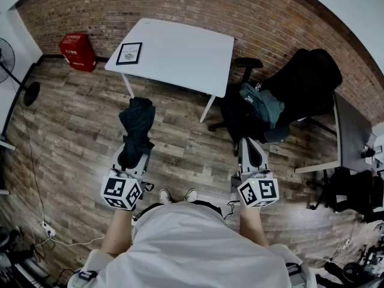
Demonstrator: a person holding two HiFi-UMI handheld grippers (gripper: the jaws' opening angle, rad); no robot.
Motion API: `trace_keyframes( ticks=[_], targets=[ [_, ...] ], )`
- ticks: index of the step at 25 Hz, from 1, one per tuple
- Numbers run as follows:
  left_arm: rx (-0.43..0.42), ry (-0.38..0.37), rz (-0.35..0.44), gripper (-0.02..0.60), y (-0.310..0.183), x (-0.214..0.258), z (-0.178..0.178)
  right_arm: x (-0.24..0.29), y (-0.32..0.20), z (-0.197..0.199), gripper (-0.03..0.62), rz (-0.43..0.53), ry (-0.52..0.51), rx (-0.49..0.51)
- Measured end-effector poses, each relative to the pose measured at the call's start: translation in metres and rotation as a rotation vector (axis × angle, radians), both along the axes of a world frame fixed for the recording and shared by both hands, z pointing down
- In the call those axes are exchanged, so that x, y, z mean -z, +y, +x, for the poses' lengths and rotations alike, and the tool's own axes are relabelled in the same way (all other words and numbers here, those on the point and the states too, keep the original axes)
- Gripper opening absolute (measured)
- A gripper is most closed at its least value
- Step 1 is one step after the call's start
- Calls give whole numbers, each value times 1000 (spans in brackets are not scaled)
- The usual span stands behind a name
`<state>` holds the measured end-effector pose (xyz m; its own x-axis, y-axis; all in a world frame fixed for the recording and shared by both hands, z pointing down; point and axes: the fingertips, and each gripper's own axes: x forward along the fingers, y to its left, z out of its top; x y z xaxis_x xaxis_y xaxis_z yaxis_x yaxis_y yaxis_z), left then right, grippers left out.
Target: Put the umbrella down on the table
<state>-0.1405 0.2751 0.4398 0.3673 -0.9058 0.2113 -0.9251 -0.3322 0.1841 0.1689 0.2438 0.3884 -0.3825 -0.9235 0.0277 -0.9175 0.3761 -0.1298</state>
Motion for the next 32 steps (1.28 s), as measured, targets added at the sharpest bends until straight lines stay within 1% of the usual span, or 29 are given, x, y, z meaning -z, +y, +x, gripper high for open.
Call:
trace_keyframes(
  ticks=[7, 11, 14, 18, 21, 25, 29, 32],
  targets=[
    [16, -9, 9, 222, 2, 8, 21, -1, -5, 13, 18, 0, 9, 36],
    [44, -7, 10, 222, 5, 7, 32, -6, -7, 21, 18, 1, -17, 104],
    [60, -15, 18, 222, 10, 5, 41, -16, -7, 28, 18, 12, 43, 120],
    [78, -6, -9, 222, 12, -3, 48, -30, -10, 35, 18, -11, 43, 128],
    [85, -15, -28, 222, 7, -8, 50, -38, -16, 39, 18, -28, 39, 139],
    [88, -8, -43, 222, -13, -19, 49, -49, -35, 35, 18, -52, 46, 151],
    [72, 18, -64, 222, -50, -35, 48, -55, -60, 28, 18, -63, 61, 151],
    [45, -1, -70, 222, -87, -42, 47, -58, -94, 22, 18, -74, 66, 146]
  ],
)
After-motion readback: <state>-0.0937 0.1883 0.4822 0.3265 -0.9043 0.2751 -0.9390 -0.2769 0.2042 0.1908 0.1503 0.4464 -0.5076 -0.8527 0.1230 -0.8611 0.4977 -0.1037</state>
